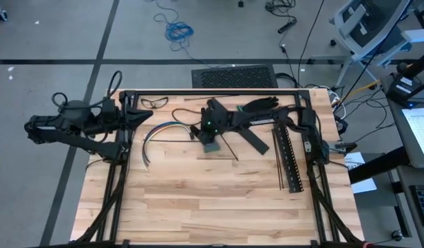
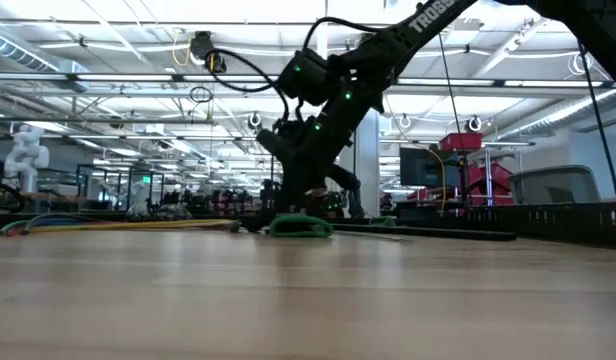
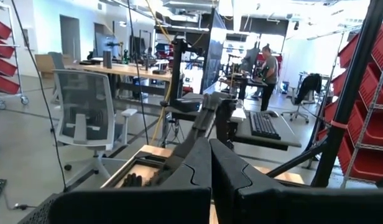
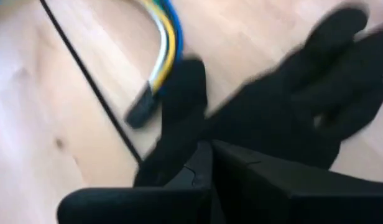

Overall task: Ziptie cables
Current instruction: Wrap the black zip tie on the cable

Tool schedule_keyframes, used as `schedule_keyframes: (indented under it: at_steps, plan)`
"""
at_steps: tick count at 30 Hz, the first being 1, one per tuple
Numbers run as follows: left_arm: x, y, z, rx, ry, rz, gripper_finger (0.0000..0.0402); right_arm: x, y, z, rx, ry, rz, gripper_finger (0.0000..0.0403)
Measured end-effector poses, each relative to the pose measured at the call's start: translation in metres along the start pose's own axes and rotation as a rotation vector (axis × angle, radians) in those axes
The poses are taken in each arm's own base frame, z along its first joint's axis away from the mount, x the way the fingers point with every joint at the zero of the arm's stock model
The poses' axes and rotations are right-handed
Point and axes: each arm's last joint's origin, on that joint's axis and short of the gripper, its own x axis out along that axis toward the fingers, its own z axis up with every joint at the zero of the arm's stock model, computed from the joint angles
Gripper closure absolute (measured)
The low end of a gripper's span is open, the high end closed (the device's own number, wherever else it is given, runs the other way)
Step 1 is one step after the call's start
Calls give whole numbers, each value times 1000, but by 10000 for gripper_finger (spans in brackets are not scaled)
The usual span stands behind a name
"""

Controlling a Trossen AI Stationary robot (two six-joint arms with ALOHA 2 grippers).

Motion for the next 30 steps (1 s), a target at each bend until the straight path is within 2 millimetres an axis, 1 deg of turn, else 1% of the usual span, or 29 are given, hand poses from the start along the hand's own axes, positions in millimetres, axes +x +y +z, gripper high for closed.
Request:
schedule_keyframes:
  at_steps: [2, 4, 7, 9, 12, 14, 15, 17, 18, 22, 24, 26, 28, 30]
  plan:
    - [0, 0, -1, 2, 5, 0, 401, -2, -3, 7, 17, -19, 37, 403]
    - [0, 0, -1, 4, 12, 1, 401, -8, -3, 12, 20, -35, 89, 403]
    - [0, 0, -2, 9, 20, 1, 401, -20, 8, 16, -16, -56, 149, 403]
    - [0, 0, -3, 31, 29, 1, 401, -36, 18, 17, -66, -61, 187, 403]
    - [0, 1, -7, 46, 65, 7, 401, -72, 32, 13, -183, -21, 185, 403]
    - [0, 1, -11, 58, 106, 23, 401, -97, 38, 2, -277, 45, 119, 403]
    - [0, 2, -12, 64, 122, 28, 401, -107, 40, -6, -319, 91, 56, 403]
    - [2, 2, -16, 77, 155, 45, 401, -121, 41, -23, -370, 188, -52, 403]
    - [4, 1, -18, 81, 163, 54, 401, -126, 41, -32, -363, 227, -78, 403]
    - [9, 0, -25, 97, 205, 66, 401, -139, 45, -64, -324, 341, -133, 394]
    - [13, -1, -27, 103, 223, 67, 401, -142, 48, -81, -323, 373, -143, 382]
    - [17, -2, -29, 111, 238, 68, 401, -148, 52, -93, -313, 379, -154, 368]
    - [21, -4, -31, 120, 252, 68, 401, -156, 50, -104, -304, 390, -204, 352]
    - [28, -6, -35, 129, 277, 69, 401, -161, 43, -115, -283, 424, -256, 333]
